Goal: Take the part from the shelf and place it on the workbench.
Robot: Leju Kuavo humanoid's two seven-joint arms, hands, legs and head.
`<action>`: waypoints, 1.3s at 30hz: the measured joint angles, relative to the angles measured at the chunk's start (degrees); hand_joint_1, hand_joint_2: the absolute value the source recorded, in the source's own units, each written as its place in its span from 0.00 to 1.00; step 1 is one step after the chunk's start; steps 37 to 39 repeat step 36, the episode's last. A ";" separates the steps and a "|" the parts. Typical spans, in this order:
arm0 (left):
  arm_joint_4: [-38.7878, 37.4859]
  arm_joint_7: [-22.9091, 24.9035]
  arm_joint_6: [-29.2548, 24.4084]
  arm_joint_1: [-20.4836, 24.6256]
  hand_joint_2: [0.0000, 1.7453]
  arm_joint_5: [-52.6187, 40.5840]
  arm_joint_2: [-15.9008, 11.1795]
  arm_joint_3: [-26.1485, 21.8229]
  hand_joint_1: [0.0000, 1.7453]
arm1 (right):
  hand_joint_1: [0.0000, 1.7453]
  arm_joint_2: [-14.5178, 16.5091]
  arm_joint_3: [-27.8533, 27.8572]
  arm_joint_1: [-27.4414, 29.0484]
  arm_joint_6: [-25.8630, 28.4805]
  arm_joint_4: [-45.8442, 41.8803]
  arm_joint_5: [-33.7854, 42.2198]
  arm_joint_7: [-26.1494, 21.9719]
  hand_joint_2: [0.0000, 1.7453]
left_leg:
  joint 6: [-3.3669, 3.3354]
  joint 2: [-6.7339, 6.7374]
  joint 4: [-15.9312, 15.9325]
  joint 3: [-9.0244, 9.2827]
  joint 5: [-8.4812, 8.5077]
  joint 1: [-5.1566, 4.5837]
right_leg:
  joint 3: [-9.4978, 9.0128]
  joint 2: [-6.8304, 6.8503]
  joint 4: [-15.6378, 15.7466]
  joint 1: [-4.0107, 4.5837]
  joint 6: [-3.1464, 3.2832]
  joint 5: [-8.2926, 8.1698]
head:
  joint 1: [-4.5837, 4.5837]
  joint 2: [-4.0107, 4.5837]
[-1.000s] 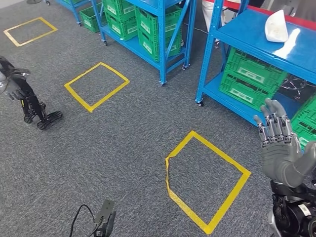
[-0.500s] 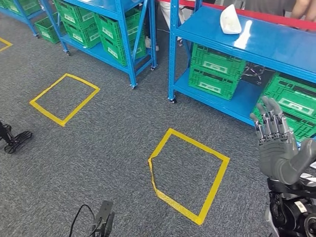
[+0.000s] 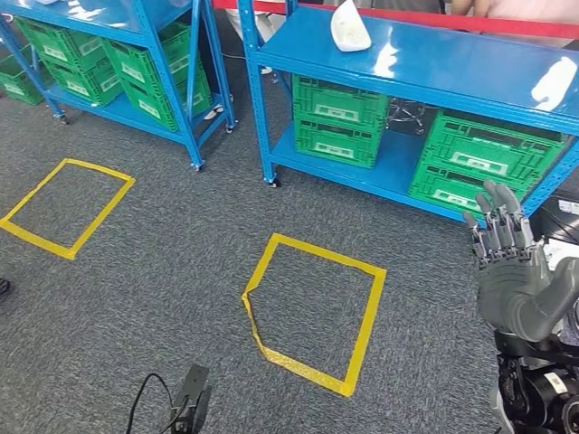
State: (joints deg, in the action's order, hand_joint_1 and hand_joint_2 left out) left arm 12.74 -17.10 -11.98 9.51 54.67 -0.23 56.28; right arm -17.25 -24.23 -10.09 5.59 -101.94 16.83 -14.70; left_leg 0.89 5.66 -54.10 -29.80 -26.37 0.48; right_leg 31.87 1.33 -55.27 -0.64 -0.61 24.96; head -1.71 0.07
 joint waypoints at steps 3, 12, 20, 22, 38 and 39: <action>0.00 -0.09 0.15 0.06 0.00 0.00 -0.01 0.00 0.00 | 0.00 0.04 -0.01 -0.18 -0.05 -0.01 0.00 0.00 0.00 | 0.70 -4.04 -8.47 -3.66 -4.91 0.30 | 0.03 -1.57 0.19 -0.30 0.82 -0.39 | -0.36 0.00; -0.02 -0.08 0.22 0.00 0.00 0.04 -0.26 0.00 0.00 | 0.00 0.42 -0.08 -0.15 0.17 0.29 -0.48 0.08 0.00 | -1.11 -7.65 -0.25 -1.64 1.53 -0.11 | 0.28 -6.85 0.06 -0.06 0.49 -0.67 | -1.02 0.00; -0.02 -0.06 0.22 -0.11 0.00 0.06 0.04 0.00 0.00 | 0.00 0.46 -0.01 -0.12 0.73 0.47 -1.03 0.15 0.00 | -2.38 -6.05 1.14 -1.36 2.13 0.16 | 6.50 -1.93 -14.30 -0.05 -1.43 7.43 | -0.07 0.00; -0.02 -0.03 0.22 -0.29 0.00 0.05 0.06 0.00 0.00 | 0.00 0.46 -0.02 -0.08 0.81 0.57 -1.03 0.16 0.00 | -2.30 -5.56 0.99 -1.41 2.07 0.18 | 7.02 -1.82 -16.19 -0.23 -1.65 7.26 | 0.01 0.00; -0.02 0.21 0.02 -0.34 0.00 -0.26 0.08 0.00 0.00 | 0.00 0.47 -0.04 0.09 1.15 0.58 -1.29 0.32 0.00 | -1.59 -4.80 0.45 -1.47 1.95 -0.07 | -0.89 -1.42 -0.29 -0.06 -0.56 1.08 | 0.07 0.00; -0.02 0.21 0.02 -0.34 0.00 -0.26 0.08 0.00 0.00 | 0.00 0.47 -0.04 0.09 1.15 0.58 -1.29 0.32 0.00 | -1.59 -4.80 0.45 -1.47 1.95 -0.07 | -0.89 -1.42 -0.29 -0.06 -0.56 1.08 | 0.07 0.00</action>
